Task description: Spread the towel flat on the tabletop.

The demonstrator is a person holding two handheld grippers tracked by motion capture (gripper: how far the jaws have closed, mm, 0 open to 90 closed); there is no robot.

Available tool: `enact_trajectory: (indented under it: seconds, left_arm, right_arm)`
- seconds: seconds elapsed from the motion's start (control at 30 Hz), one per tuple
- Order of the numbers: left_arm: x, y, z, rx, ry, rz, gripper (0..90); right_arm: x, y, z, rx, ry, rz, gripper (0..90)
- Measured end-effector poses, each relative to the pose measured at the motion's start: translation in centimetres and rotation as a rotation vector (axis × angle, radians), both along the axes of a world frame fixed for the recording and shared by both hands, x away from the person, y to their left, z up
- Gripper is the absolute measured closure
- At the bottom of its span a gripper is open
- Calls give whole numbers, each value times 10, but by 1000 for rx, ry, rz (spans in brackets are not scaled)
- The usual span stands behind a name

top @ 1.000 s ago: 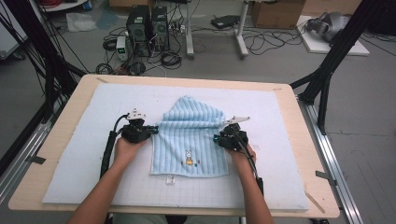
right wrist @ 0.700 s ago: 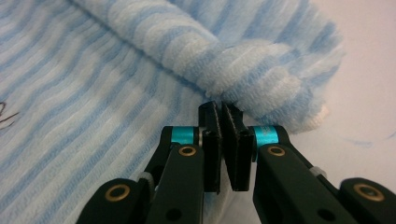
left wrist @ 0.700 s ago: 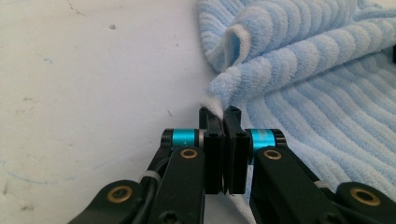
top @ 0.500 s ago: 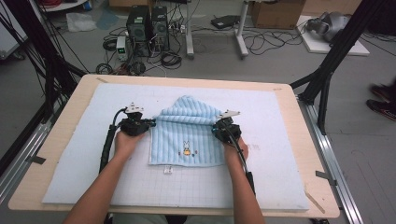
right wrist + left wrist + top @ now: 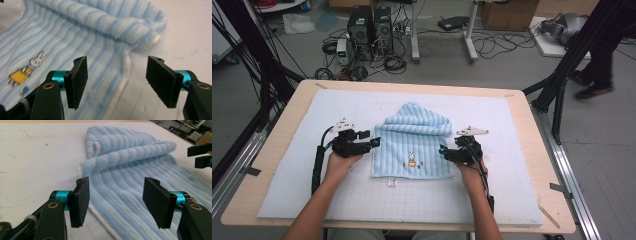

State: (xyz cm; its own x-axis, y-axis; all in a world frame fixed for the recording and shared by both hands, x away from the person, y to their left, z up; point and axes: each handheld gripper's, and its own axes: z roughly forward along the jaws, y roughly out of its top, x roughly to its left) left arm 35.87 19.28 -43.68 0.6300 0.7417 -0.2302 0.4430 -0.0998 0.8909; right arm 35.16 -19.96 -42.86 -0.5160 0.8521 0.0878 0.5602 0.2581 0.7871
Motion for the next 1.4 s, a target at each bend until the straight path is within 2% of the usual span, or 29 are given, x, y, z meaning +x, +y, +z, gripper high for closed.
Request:
enact_trajectory:
  seconds: [0.07, 0.2, 0.3, 0.5, 0.73, 0.87, 1.03, 1.1, 1.17, 1.23, 1.3, 1.4]
  left_arm:
    - [-12, 0, -1, 7, -9, 4, 392]
    - [-33, 1, -8, 27, 19, 10, 405]
    - [-46, -2, -13, 64, 50, 9, 412]
    - [-61, -10, -13, 93, 87, -3, 436]
    - [-59, -22, -16, 164, 137, -8, 482]
    - [-60, -24, -16, 187, 131, 11, 540]
    - [-63, -29, -15, 247, 98, 41, 691]
    - [-64, -32, -15, 251, 88, 18, 757]
    - [-66, -33, -15, 268, 76, -6, 853]
    - [-66, -33, -15, 256, 89, -10, 868]
    - [-66, -30, -15, 224, 114, -25, 874]
    - [-70, -24, -15, 192, 129, -47, 874]
  right_arm:
    - [-12, -3, 1, -10, -17, 3, 342]
    - [-35, -7, 0, -28, -28, 21, 446]
    - [-50, -10, -5, -20, -15, 26, 521]
    - [-68, -12, -13, -23, 12, 17, 547]
    - [-66, -5, -14, -30, 29, 5, 545]
    - [-58, 3, -16, -44, 50, 11, 544]
    - [-55, 9, -18, -72, 63, -2, 582]
    - [-55, 9, -18, -80, 60, -4, 616]
    - [-56, 9, -18, -73, 62, 5, 718]
    - [-57, 9, -18, -52, 71, 29, 837]
    - [-59, 9, -18, -53, 68, 43, 853]
    - [-64, 6, -18, -51, 65, 58, 853]
